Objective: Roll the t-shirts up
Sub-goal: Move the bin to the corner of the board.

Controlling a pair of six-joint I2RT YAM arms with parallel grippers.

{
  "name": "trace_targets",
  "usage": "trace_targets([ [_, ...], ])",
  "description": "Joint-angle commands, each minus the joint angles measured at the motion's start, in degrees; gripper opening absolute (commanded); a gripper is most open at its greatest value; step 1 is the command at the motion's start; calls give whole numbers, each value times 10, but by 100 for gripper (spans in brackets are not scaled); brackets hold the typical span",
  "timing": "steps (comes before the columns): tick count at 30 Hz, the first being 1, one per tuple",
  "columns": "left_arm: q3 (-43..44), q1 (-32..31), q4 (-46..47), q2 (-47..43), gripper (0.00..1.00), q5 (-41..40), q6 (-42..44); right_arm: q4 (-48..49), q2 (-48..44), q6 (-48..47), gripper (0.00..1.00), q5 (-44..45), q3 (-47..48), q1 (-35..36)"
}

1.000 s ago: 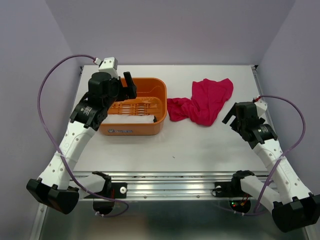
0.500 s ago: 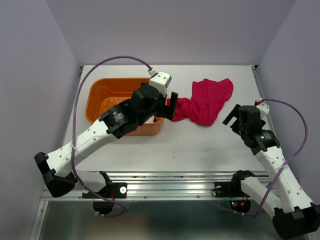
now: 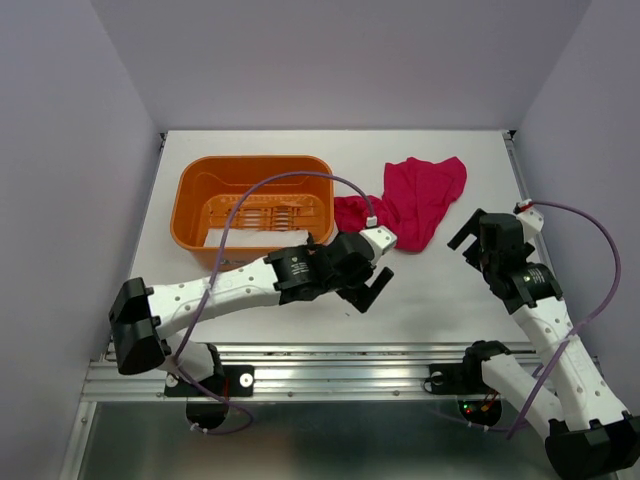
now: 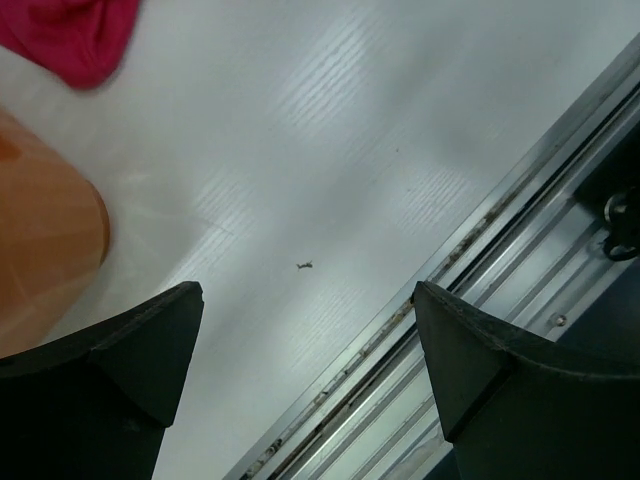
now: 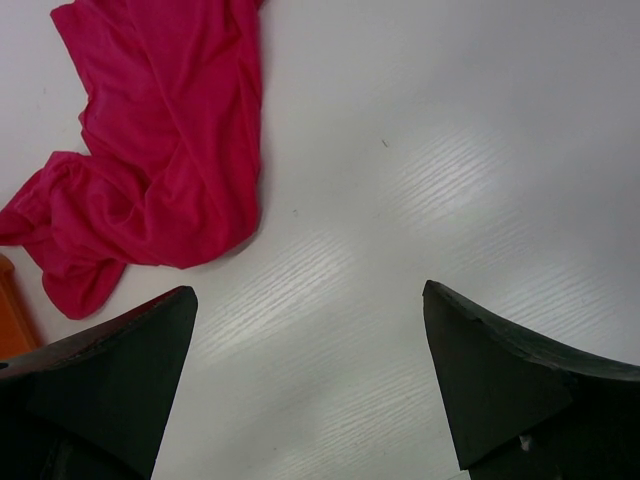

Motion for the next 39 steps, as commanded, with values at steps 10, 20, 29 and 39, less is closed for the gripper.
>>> trace_targets([
  [10, -102, 171, 33, 25, 98, -28, -46, 22, -7, 10, 100, 7, -13, -2],
  [20, -84, 264, 31, 39, 99, -65, -14, 47, 13, 7, 100, -2, -19, -2],
  [29, -18, 345, 29, 114, 99, -105, 10, 62, 36, -15, 100, -43, -22, -2],
  [39, 84, 416, 33, 205, 99, -132, 14, 169, 223, -60, 100, -190, 19, -2],
])
